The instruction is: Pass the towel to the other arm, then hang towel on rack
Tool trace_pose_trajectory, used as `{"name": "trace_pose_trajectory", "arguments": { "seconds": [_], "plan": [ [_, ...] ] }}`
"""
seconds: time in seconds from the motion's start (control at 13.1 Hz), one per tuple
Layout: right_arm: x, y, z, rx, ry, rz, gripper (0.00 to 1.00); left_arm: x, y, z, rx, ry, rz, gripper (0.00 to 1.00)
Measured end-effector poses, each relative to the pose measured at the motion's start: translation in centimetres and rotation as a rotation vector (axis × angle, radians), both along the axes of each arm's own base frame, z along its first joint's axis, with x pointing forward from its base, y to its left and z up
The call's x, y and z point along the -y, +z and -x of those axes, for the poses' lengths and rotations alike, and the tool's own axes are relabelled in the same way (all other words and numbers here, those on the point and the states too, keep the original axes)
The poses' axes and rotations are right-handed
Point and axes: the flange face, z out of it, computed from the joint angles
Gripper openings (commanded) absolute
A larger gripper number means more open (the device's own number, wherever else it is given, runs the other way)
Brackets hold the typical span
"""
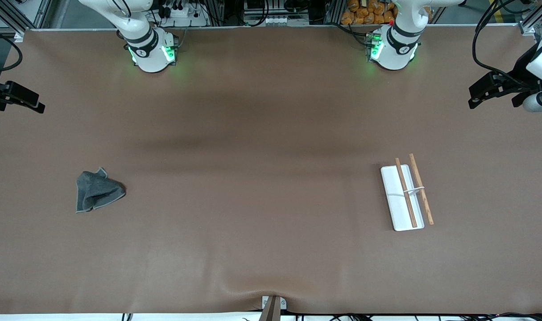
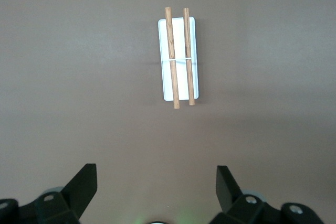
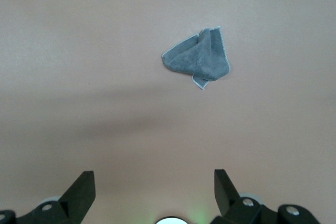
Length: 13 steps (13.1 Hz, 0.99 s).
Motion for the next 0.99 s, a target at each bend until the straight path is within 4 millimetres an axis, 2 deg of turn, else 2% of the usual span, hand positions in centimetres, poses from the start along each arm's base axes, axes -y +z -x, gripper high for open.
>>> {"name": "trace_pose_trajectory", "arguments": {
  "seconds": [0.69,0.84,0.99],
  "plan": [
    [0.1,-0.1,0.0,0.000,-0.001,0.000,1.00,0.1,0.0,0.0,-0.001,-0.002,0.000,1.00],
    [0.8,-0.9,-0.4,-0.001,-0.012,0.007,1.00,0.3,0.0,0.1,-0.003,-0.005,0.000,1.00],
    [2.0,-2.9,-1.7,-0.003,-0.024,0.030,1.00,0.4,0.0,0.1,-0.003,-0.008,-0.001,1.00]
  ]
}}
